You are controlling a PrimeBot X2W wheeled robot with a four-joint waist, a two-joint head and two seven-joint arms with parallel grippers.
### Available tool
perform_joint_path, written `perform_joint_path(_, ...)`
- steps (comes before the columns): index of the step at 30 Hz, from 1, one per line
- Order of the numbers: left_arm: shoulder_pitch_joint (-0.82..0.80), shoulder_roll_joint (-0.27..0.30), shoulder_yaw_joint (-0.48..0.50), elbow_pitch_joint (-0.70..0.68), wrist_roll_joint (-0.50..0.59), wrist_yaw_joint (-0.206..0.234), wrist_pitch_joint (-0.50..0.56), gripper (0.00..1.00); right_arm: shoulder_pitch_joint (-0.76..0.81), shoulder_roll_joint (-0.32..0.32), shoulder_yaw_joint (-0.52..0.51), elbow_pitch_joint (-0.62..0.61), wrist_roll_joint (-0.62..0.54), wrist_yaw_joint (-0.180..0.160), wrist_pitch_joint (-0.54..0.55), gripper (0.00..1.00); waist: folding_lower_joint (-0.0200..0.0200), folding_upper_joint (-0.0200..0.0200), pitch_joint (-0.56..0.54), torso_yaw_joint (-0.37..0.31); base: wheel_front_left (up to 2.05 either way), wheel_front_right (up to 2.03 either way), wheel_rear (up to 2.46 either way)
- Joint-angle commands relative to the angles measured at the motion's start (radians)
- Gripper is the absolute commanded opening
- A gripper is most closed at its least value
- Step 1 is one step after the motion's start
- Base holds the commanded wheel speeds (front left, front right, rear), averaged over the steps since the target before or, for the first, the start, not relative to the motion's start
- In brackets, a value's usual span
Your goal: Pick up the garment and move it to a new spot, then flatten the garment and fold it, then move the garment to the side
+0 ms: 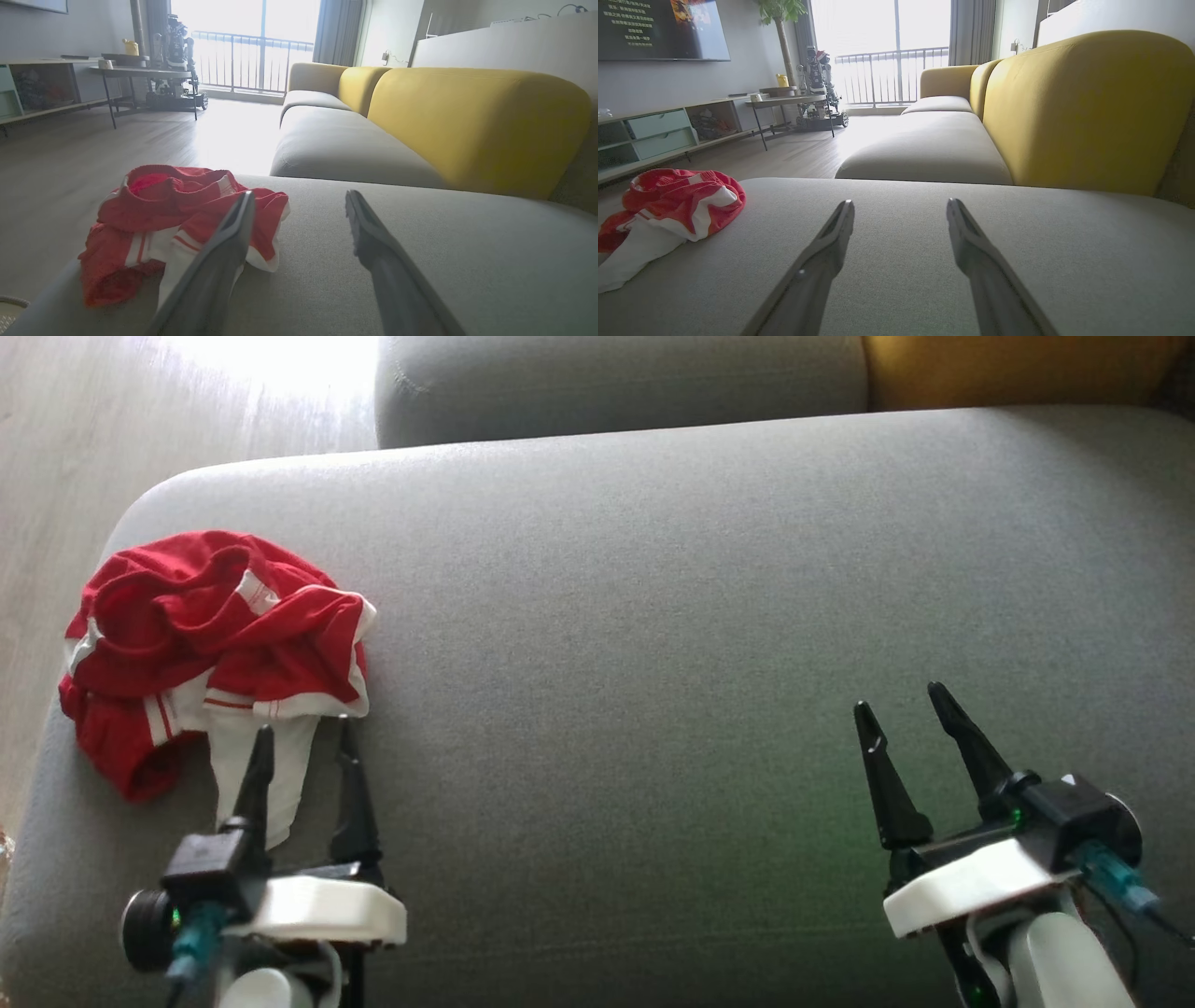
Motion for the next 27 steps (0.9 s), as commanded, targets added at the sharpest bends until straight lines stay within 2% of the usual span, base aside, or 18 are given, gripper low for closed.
perform_joint_path(1,-0.039,0.015,0.020,-0.047,0.033,0.005,-0.014,1.00,-0.054,-0.013,0.030,-0.042,-0.027,0.000,-0.014,1.00,0.0000,0.0000,0.000,-0.001,0.00,0.00,0.00)
perform_joint_path(4,-0.037,0.015,0.017,-0.052,0.071,0.006,-0.022,1.00,-0.055,-0.013,0.038,-0.046,-0.059,0.000,-0.022,1.00,0.0000,0.0000,0.000,-0.003,0.00,0.00,0.00)
perform_joint_path(27,-0.033,0.015,0.022,-0.019,0.041,-0.013,-0.022,1.00,-0.051,-0.013,0.045,-0.057,-0.041,0.000,-0.022,1.00,0.0000,0.0000,0.001,0.004,0.00,0.00,0.00)
